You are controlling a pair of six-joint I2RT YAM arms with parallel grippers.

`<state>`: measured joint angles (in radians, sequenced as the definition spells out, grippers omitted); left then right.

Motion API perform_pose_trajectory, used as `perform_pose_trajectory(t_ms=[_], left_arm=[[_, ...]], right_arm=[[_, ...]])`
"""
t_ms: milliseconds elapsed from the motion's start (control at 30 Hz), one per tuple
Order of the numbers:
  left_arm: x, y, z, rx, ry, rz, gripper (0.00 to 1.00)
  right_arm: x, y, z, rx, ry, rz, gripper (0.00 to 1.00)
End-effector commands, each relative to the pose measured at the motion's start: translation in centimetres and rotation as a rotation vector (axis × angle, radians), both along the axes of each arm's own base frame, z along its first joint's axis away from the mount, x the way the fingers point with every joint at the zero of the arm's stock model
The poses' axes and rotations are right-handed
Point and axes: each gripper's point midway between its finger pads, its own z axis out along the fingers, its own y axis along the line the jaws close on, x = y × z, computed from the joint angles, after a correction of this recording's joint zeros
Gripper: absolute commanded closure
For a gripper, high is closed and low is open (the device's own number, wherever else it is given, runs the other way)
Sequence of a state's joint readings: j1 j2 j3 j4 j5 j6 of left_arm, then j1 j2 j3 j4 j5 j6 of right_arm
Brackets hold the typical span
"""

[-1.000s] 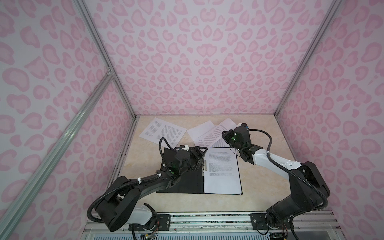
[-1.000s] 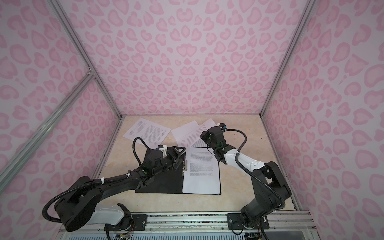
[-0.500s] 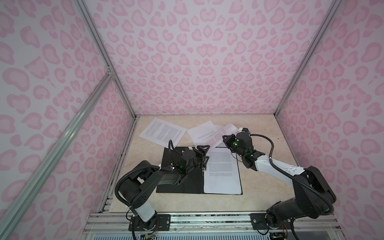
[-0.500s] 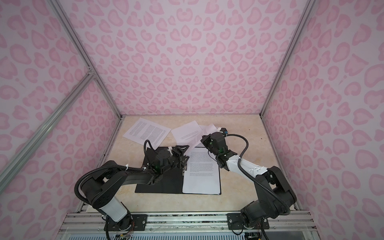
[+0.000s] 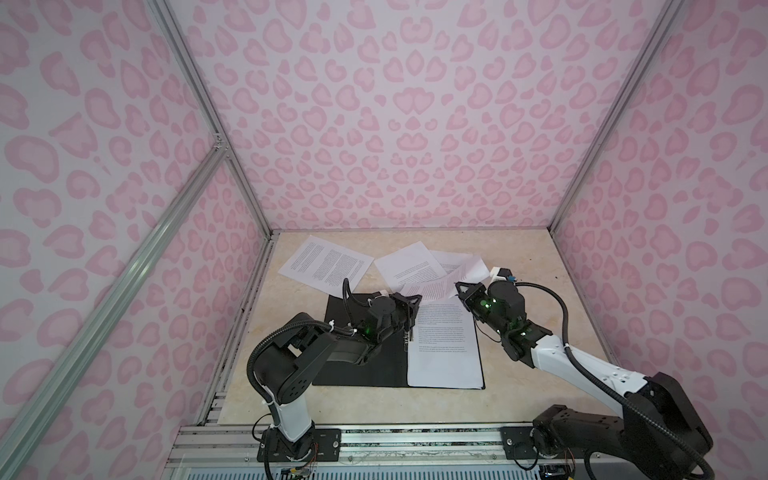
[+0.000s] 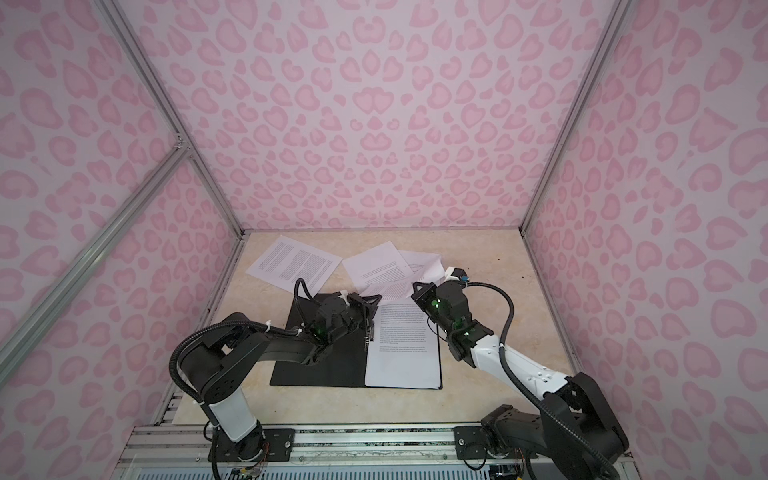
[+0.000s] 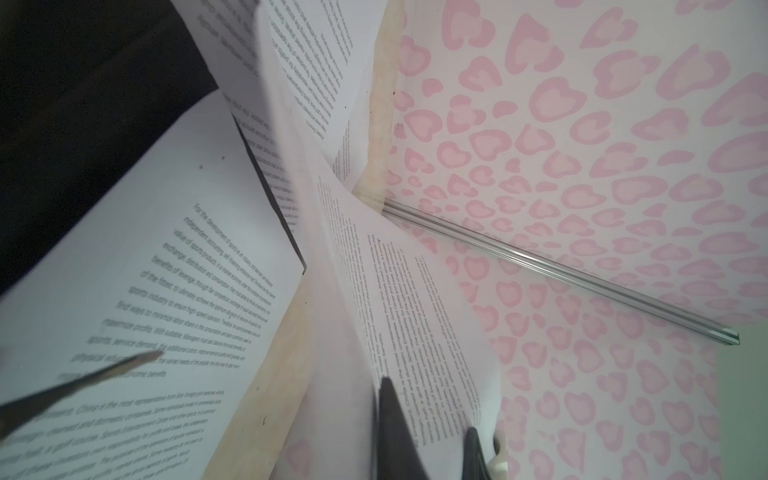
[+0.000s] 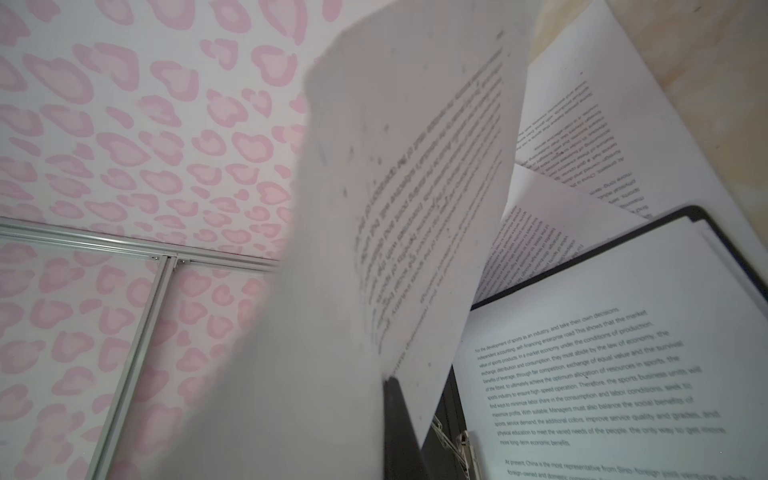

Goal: Put the files into the folder

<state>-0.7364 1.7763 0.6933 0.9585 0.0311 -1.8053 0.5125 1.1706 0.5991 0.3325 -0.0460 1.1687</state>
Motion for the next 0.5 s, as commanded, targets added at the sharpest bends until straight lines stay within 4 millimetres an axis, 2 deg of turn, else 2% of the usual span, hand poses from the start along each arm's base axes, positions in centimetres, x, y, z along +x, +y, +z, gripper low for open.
perform_pose_trajectory(t_ms=[0,33,133,267,400,467], left_arm=[[0.0,-1.3,3.4,0.029,-0.155,-0.069,0.97],[-0.2,-1.7,3.9,0.050,-0.182,-0.100,0.97],[-1.1,-2.5,4.8,0.112,-0.253,-0.184,0.97],[-2.9,-2.8,5.3,0.249,-0.329,-0.310,0.97],[-4.4,-2.5,6.2,0.371,-0.381,-0.443,0.97],[-5.1,-1.5,6.2,0.446,-0.380,-0.502,0.97]], right_arm=[[-1.6,-2.0,0.0,-0.178,-0.017,0.001,0.48],[-2.4,-3.4,0.1,-0.256,-0.007,-0.024,0.36],[-4.4,-7.7,1.3,-0.437,-0.024,-0.102,0.11],[-7.3,-11.0,3.2,-0.531,-0.063,-0.108,0.04],[-9.5,-12.0,3.7,-0.554,-0.094,-0.083,0.03],[-10.0,-11.9,3.6,-0.555,-0.103,-0.064,0.03]])
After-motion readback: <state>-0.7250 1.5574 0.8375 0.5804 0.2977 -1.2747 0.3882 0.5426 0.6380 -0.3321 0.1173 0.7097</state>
